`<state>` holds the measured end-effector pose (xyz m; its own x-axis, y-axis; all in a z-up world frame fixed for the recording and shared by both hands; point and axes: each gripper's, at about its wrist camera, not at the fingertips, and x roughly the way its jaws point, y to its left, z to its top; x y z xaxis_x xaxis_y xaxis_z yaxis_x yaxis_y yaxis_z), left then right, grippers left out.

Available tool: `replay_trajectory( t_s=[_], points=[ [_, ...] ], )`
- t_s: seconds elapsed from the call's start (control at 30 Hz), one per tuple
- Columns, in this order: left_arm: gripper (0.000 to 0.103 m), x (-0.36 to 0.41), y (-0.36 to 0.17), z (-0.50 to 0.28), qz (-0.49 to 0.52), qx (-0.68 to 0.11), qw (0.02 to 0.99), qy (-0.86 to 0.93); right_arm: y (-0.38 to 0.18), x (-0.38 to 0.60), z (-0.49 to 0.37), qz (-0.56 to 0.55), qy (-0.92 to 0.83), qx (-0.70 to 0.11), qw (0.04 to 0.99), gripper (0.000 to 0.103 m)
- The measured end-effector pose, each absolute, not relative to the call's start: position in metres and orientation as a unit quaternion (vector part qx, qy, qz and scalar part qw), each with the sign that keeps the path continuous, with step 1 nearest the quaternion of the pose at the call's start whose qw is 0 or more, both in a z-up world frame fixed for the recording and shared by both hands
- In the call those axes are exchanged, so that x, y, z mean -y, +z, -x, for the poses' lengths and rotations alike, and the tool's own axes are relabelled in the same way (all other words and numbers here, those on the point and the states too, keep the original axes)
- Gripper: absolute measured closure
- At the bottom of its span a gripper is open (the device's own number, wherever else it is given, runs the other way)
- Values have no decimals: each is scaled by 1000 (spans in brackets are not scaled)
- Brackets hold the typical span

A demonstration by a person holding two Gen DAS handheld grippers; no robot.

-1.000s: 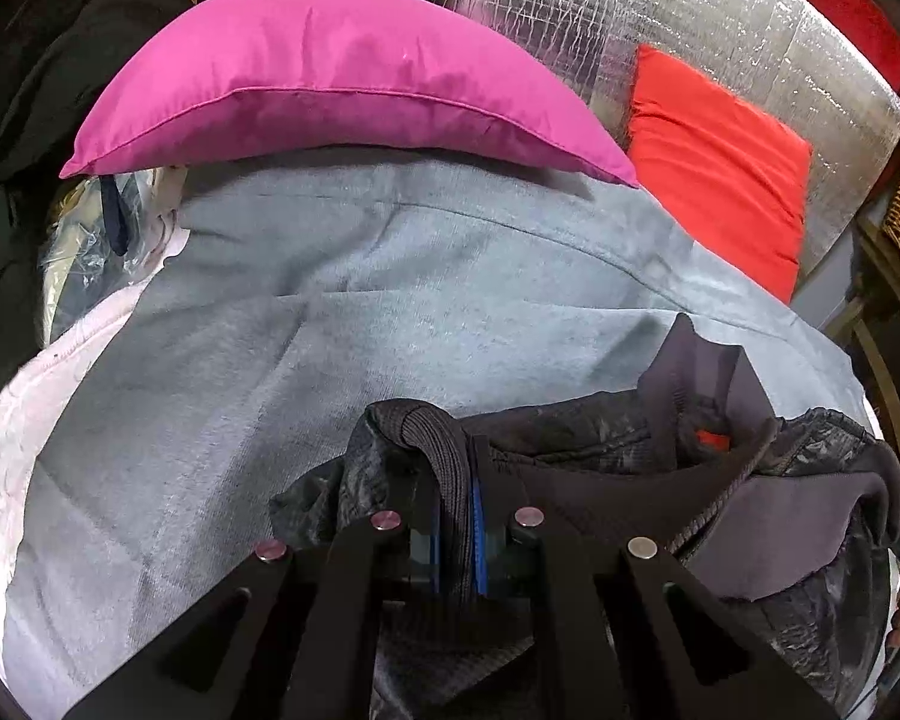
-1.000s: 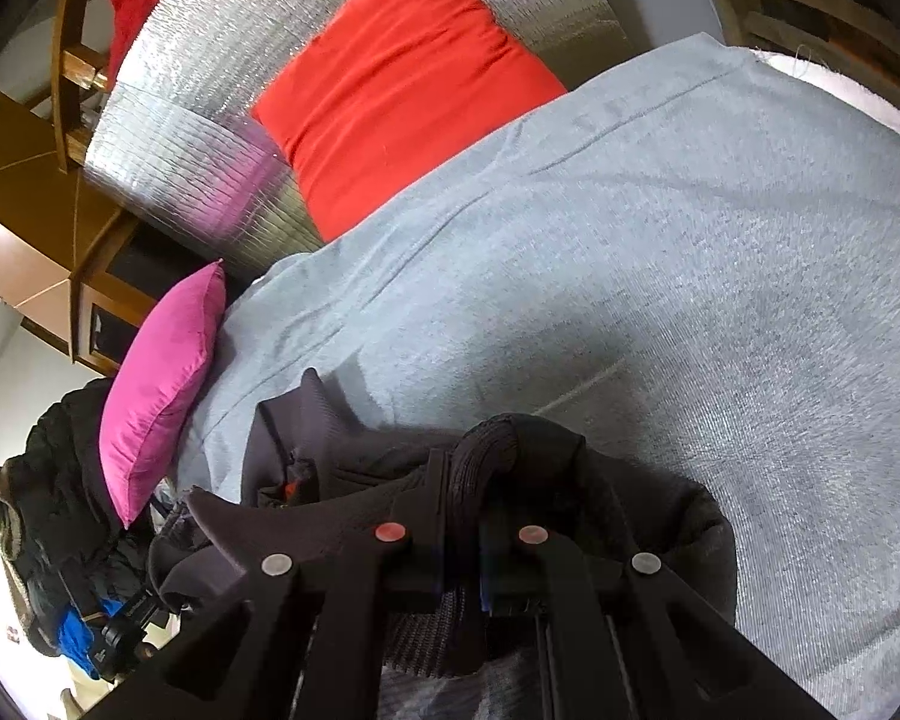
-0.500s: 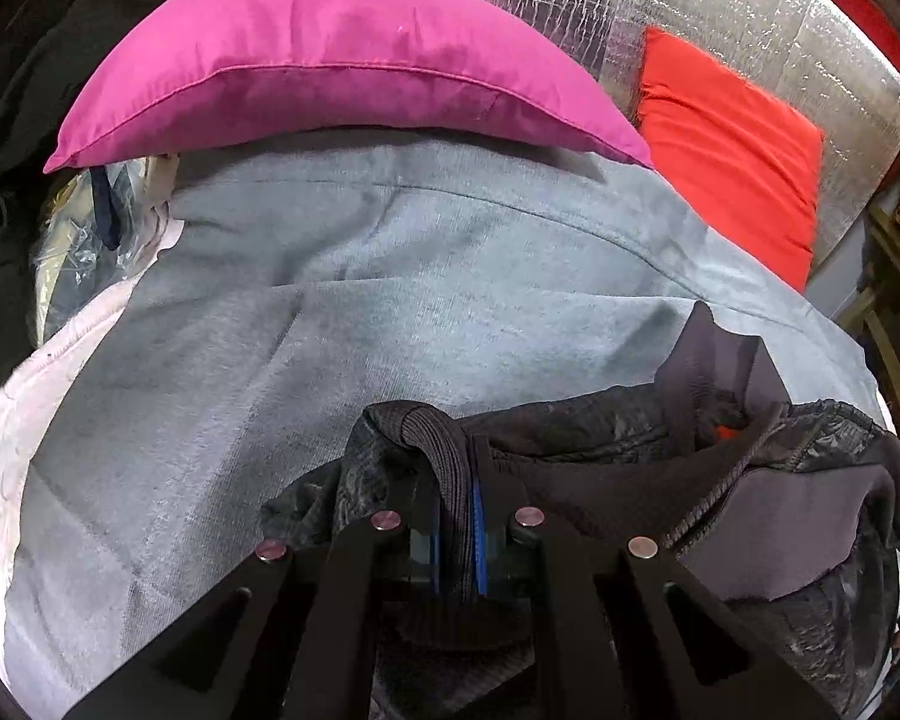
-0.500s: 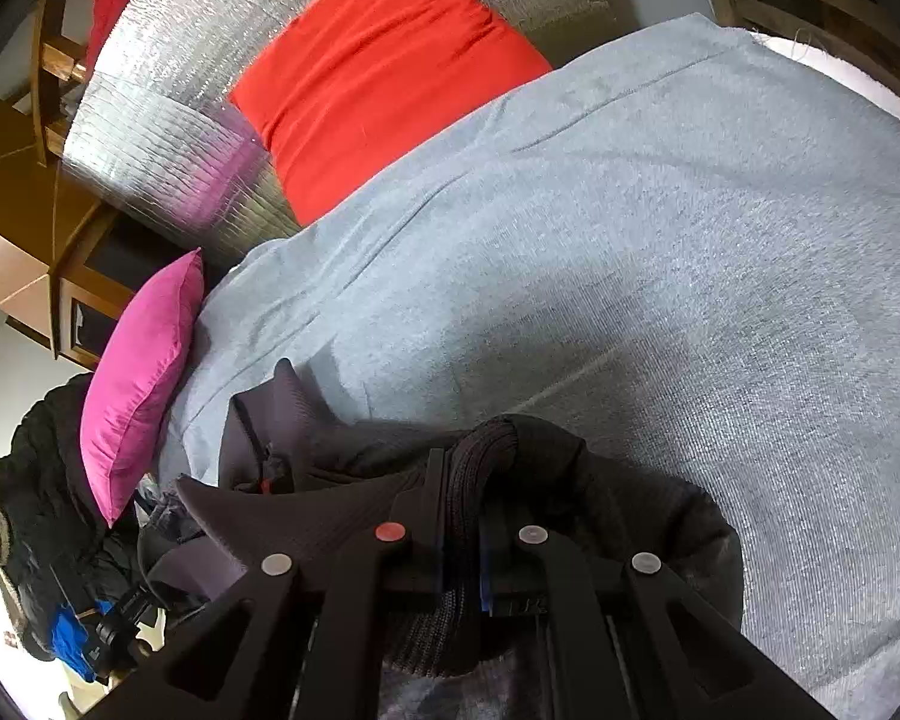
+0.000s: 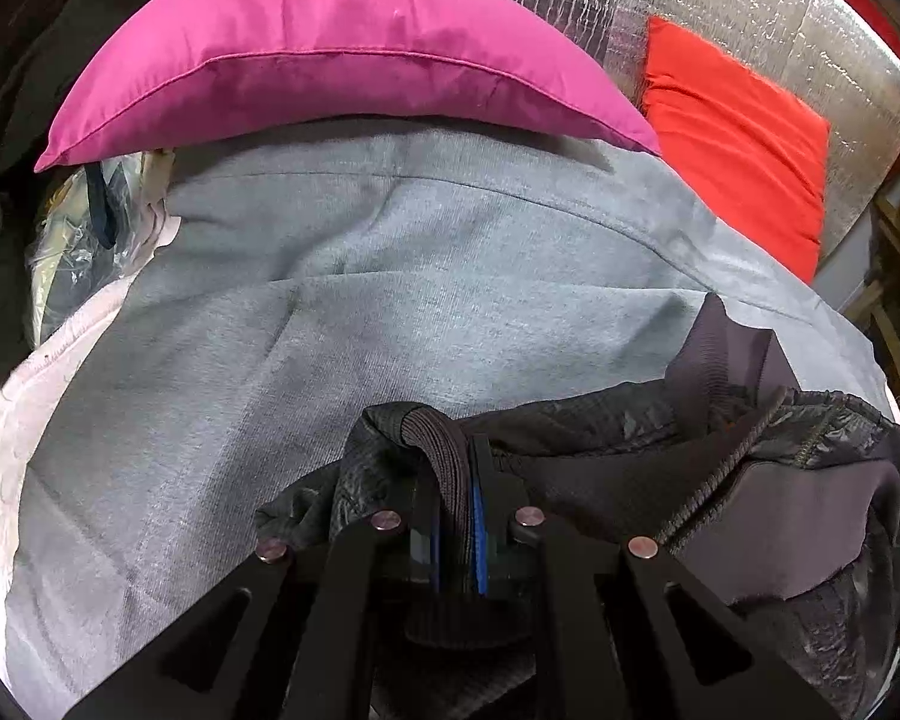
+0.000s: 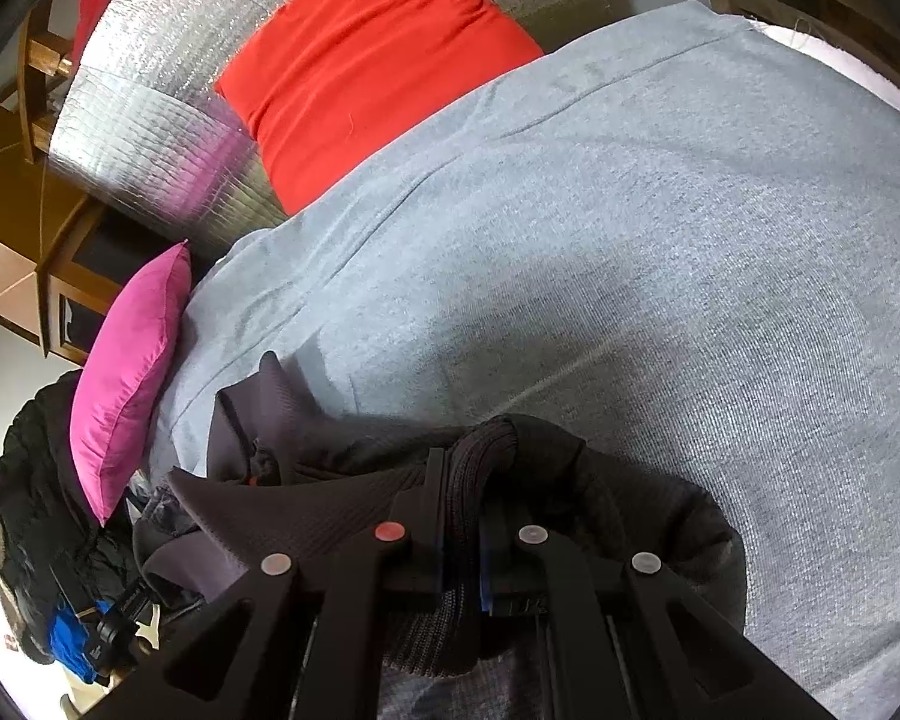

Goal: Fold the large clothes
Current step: 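Lay the folded waistband onto the collar with both tools, then open both tools and lift them off the folded jacket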

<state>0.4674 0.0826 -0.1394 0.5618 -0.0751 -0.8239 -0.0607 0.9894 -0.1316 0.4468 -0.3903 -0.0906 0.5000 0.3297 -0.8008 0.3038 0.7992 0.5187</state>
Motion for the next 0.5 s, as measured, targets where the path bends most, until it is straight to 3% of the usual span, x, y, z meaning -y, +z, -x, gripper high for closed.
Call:
replay_trajectory(
  t_s=[0.5],
  points=[
    [94,-82,-146,-475,68,-478,876,-4,-96,389,-451,-317,6,-510,800,96]
  ],
)
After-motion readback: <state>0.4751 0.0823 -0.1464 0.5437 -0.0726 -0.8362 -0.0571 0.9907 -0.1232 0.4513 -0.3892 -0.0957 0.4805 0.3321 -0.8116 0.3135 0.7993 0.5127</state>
